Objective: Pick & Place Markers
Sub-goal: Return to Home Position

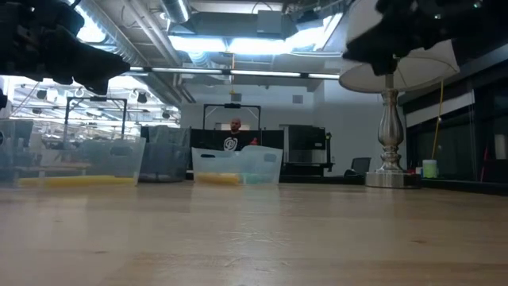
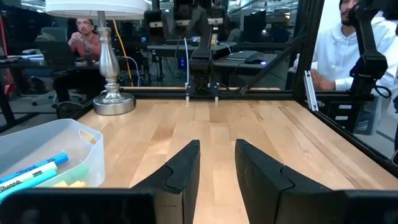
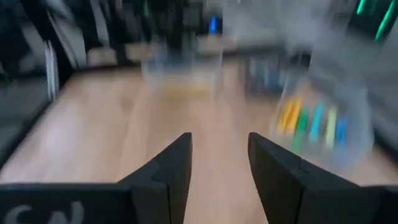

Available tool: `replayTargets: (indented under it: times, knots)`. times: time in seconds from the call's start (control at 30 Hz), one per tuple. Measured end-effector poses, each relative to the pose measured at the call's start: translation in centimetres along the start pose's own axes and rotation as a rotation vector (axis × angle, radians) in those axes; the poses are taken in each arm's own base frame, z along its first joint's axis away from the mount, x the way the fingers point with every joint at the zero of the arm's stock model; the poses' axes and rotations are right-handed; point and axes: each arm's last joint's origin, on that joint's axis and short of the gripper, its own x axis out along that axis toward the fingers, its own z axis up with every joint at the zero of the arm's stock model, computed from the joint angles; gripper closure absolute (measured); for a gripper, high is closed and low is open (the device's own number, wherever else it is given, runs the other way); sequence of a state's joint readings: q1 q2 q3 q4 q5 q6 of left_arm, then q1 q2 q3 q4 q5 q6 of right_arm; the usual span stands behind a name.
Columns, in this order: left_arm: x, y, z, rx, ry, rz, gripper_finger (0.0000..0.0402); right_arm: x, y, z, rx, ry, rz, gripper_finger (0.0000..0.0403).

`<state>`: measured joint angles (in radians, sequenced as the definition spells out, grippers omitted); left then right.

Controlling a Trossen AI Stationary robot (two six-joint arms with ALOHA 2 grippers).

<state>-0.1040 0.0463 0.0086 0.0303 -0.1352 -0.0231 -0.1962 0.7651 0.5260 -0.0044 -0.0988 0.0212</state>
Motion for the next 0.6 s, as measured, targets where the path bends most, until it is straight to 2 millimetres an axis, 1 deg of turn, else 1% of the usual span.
replayTargets:
  times: [0.13,0.2,0.27,0.47,0.6]
  knots:
    - [0.0,0.0,0.0,0.0,0.0,0.0,0.0302,-0.7,-0.4,-0.6,-0.021,-0.244,-0.024,0.0247]
    - [0.0,0.0,0.0,0.0,0.0,0.0,0.0303,-1.0,-0.6,-1.1,-0.027,-0.317,-0.037,0.0247]
    - [0.0,0.0,0.0,0.0,0.0,0.0,0.0305,-1.3,-0.8,-2.2,-0.029,-0.339,-0.05,0.0247]
    - [0.0,0.0,0.0,0.0,0.0,0.001,0.0304,-2.2,-1.0,-6.0,-0.024,-0.311,-0.074,0.0247]
    - [0.0,0.0,0.0,0.0,0.0,0.001,0.0302,-3.0,-0.9,-7.1,-0.029,-0.346,-0.073,0.0247]
